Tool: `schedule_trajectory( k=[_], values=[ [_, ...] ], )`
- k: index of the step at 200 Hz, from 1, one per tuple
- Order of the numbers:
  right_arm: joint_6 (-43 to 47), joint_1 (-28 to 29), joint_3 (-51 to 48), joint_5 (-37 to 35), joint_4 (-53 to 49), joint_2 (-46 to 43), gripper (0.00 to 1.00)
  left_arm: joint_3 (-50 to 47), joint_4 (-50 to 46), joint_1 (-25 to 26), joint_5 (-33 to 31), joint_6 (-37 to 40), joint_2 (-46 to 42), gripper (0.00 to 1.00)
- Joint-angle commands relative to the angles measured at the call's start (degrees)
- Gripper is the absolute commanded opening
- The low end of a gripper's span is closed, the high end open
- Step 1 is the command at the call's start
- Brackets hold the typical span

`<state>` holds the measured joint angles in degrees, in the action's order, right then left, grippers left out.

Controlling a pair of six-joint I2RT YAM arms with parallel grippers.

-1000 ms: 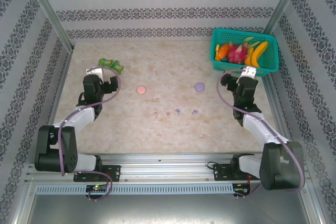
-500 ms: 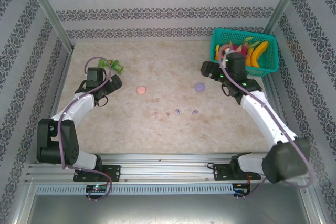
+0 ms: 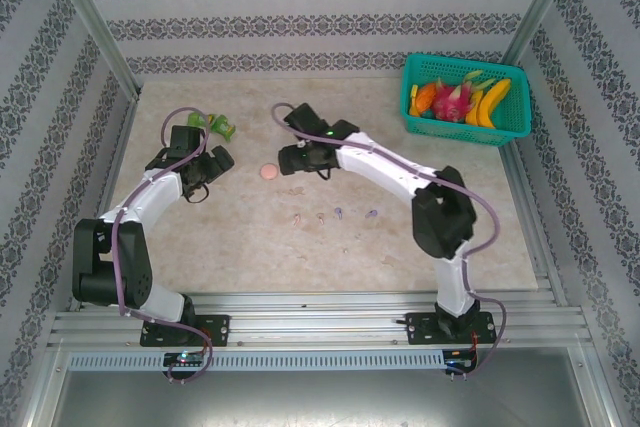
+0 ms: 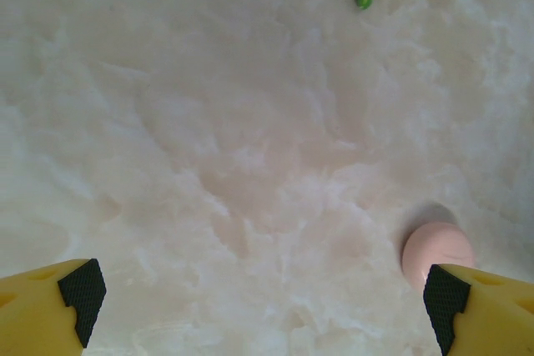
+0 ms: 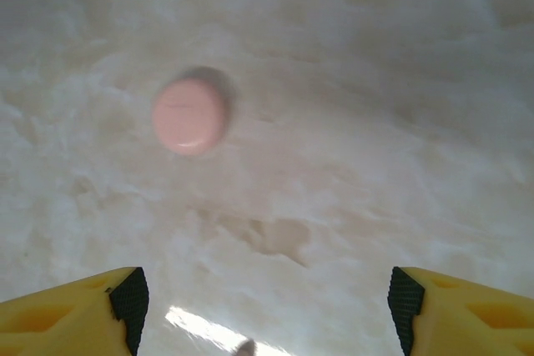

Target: Insert the wireless bluetooth earbuds into the charging case

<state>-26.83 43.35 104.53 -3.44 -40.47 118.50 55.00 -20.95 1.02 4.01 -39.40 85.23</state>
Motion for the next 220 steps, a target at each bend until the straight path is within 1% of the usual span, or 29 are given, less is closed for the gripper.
schedule_trajectory(
  k=[1, 13, 38, 81, 98, 155, 220],
  values=[
    [2.78, 2.57, 9.41, -5.61, -7.22, 6.37, 0.76, 0.34, -3.81, -0.85, -2.49, -1.56, -1.12, 1.0],
    [3.51, 3.56, 14.87, -6.8, -8.75, 10.51, 0.76, 0.28, -3.97, -1.56, -2.52, -1.94, -1.13, 1.0],
    [3.42, 3.93, 22.05, -6.81, -11.08, 16.19, 0.76, 0.26, -4.4, -3.96, -1.95, -3.45, -1.21, 1.0],
    [2.51, 3.93, 29.8, -4.77, -11.85, 23.1, 0.76, -1.69, -3.48, -8.71, 1.09, -5.43, -2.19, 1.0],
    [2.41, 3.98, 32.71, -3.94, -11.93, 25.71, 0.78, -2.32, -3.31, -9.91, 2.4, -5.66, -2.31, 1.0],
    [2.28, 3.77, 39.35, -2.96, -11.7, 32.15, 0.79, -3.24, -2.85, -11.47, 4.25, -5.68, -2.59, 1.0],
    [1.2, 2.75, 41.9, -1.65, -10.67, 35.67, 0.78, -2.96, -2.47, -12.31, 5.45, -5.47, -2.12, 1.0]
  ],
)
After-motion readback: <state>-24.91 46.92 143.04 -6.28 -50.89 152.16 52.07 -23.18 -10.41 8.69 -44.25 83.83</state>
